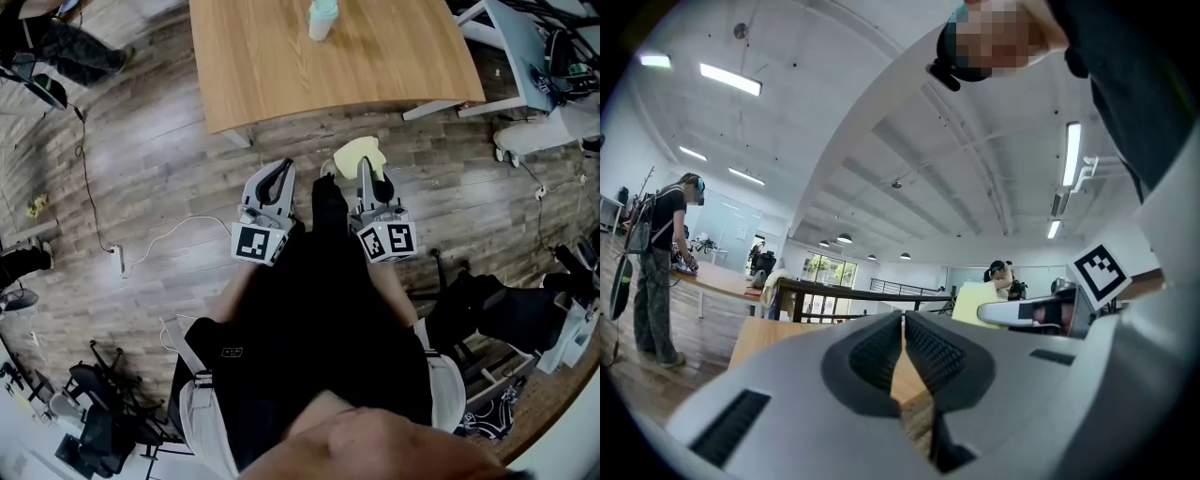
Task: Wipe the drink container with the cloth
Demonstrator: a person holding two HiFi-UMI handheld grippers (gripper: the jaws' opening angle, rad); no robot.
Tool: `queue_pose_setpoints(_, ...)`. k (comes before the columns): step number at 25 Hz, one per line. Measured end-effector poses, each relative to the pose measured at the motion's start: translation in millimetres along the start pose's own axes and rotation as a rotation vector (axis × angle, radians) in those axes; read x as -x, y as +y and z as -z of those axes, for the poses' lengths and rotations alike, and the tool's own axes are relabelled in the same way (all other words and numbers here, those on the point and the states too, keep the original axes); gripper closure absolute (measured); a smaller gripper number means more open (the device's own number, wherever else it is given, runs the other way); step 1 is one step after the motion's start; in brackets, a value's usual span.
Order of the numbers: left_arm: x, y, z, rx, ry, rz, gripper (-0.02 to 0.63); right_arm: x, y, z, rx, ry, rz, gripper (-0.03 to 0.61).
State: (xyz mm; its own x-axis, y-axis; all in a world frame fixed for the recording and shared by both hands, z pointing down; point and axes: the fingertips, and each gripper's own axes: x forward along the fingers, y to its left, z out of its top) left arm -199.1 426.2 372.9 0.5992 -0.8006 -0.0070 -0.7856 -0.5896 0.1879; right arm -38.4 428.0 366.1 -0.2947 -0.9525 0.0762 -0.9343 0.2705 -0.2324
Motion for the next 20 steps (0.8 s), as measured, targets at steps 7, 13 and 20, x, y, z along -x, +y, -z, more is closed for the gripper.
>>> queue_pose_setpoints(7,-27.1,6.9,5.4,0.001,0.005,-0.015,0.584,-24.3,-20.4,-5.0,0.008,-0.007,-0.012,0.535)
queue_pose_setpoints(13,-72.5,19.9,9.1,0.016,0.019,-0.034,0.584,-63.9,-46.6,-13.1,0.005,-0.009,-0.039,0.535)
queue_pose_setpoints(20,-135.2,30.7,9.1,-0.001,0.035,-0.066,0.584,-109.0,-92.2,-27.1,-0.01,-0.01,-0.067,0.535)
